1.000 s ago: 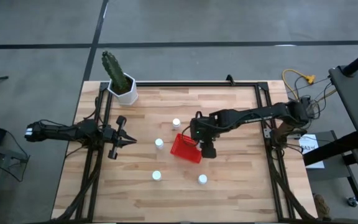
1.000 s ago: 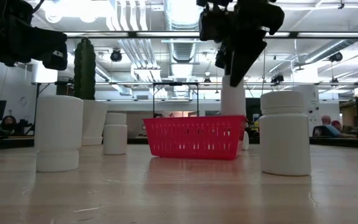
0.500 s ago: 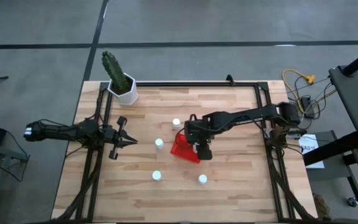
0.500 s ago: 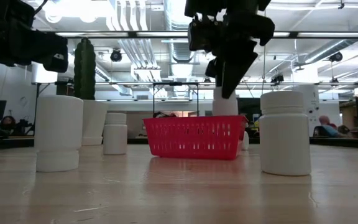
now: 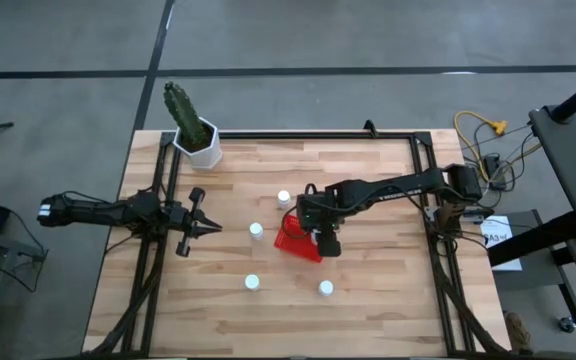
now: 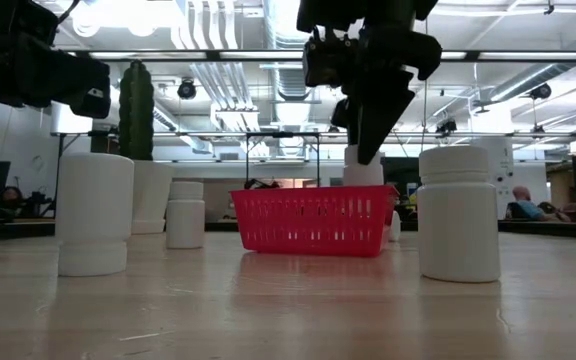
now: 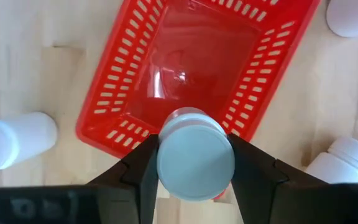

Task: Pick and place pill bottles into a basket
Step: Put the white pill bottle into the red bin

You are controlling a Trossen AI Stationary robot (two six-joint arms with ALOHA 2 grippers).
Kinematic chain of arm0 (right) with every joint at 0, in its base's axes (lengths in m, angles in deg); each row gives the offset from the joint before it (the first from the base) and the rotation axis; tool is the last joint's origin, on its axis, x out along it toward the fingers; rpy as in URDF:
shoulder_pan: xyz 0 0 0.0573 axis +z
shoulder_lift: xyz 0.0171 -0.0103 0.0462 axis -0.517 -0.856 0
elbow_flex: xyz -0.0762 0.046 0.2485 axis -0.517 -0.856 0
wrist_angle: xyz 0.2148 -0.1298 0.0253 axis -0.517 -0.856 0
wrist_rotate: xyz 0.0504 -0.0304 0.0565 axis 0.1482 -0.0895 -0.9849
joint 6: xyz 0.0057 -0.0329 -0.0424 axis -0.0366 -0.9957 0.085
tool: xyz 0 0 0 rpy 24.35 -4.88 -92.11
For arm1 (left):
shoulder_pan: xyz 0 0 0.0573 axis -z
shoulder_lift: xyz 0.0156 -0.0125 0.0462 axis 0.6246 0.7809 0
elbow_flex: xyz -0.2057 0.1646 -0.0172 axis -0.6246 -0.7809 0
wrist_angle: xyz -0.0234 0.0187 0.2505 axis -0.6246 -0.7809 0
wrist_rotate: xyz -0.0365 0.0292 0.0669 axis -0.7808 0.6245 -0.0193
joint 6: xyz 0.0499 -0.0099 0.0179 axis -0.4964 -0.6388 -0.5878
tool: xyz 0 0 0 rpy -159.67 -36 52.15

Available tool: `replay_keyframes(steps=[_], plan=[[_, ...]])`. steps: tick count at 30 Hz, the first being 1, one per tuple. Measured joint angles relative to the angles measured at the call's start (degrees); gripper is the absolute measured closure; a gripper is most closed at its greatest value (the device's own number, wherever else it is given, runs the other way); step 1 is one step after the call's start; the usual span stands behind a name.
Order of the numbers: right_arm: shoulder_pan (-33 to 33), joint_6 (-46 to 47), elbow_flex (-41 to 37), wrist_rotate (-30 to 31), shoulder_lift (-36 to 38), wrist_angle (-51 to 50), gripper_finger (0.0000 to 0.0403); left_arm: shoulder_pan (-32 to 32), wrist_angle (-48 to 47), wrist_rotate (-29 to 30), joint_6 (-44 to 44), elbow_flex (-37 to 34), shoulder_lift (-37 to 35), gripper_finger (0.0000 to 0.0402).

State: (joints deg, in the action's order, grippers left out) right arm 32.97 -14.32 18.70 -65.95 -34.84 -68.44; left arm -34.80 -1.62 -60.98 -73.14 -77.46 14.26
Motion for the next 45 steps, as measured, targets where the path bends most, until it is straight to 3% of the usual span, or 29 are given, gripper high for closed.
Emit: replay_keyframes(steps=[31, 38, 45], plan=[[-0.38, 1.27, -5.43, 1.01, -0.04, 2.94, 0.0256, 0.00, 0.09, -0.01, 0.00, 0.00, -0.15, 0.0391], [-0.38, 3.15, -5.48, 0.95, -0.04, 3.07, 0.0191, 0.00, 0.09, 0.00, 0.00, 0.00, -0.15, 0.0391], [-0.38, 3.21, -5.48, 0.84, -0.04, 3.10, 0.0184, 0.00, 0.09, 0.00, 0.00, 0.00, -0.15, 0.0391]])
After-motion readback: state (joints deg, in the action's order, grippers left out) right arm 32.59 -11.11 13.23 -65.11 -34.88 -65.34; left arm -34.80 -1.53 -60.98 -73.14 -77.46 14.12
